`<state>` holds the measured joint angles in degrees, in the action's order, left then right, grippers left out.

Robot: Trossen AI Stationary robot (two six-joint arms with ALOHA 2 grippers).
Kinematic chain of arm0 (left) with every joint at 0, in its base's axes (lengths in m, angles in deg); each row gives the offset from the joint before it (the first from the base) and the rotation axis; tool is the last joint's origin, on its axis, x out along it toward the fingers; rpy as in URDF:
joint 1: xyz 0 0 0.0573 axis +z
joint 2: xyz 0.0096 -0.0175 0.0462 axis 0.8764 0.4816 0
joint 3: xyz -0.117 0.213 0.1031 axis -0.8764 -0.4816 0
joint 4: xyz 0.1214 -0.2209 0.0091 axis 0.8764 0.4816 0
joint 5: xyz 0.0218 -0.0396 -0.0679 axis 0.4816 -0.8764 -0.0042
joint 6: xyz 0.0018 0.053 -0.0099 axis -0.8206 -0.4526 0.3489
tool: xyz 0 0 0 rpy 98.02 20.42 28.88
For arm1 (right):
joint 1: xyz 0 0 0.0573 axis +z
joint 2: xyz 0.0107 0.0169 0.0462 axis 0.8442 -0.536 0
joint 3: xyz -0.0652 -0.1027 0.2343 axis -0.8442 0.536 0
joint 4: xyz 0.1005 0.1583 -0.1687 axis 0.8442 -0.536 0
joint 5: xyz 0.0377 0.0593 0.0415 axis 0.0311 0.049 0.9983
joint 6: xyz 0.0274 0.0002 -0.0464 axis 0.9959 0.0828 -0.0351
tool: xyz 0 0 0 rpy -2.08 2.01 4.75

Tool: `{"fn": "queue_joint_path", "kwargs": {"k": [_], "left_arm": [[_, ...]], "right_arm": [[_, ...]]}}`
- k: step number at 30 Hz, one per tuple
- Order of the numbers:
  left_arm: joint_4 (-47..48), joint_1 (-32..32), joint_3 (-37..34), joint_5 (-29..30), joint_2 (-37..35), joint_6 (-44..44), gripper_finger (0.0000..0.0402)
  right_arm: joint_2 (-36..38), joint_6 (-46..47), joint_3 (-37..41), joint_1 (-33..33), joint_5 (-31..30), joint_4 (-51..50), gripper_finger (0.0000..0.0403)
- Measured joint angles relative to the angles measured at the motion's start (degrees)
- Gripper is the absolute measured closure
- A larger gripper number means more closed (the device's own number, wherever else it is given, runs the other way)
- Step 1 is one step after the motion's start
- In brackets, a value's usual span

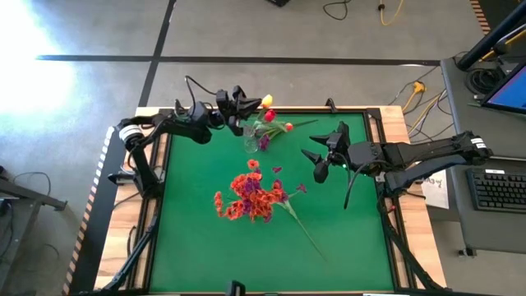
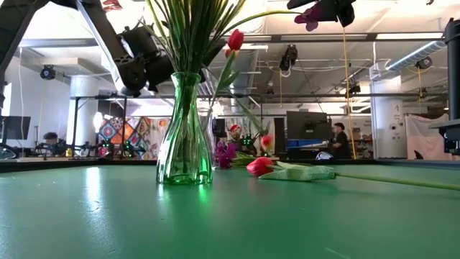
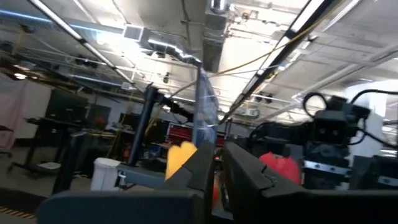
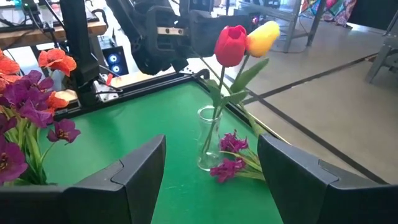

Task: Sort flowers into vase by color
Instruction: Put the yellow tulip into the transparent vase

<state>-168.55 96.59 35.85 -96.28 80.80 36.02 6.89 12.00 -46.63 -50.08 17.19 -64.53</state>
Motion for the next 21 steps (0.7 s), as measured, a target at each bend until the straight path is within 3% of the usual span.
{"fn": "queue_joint_path", "kwargs": {"k": [7,14,21], "left_arm": [[0.01,-0.02,0.00,-0.87,-1.21,1.10,0.0367],[0.04,-0.02,0.00,-0.87,-1.59,2.86,0.0366],[0.09,-0.02,0.00,-0.89,-1.61,3.39,0.0366]], "right_arm": [[-1.13,-2.32,0.01,-0.83,-2.12,0.33,0.0156],[-6.19,-4.39,0.02,-6.93,-2.33,-1.72,0.0156],[-11.56,-7.67,0.02,-16.44,7.51,-1.72,0.0151]]}}
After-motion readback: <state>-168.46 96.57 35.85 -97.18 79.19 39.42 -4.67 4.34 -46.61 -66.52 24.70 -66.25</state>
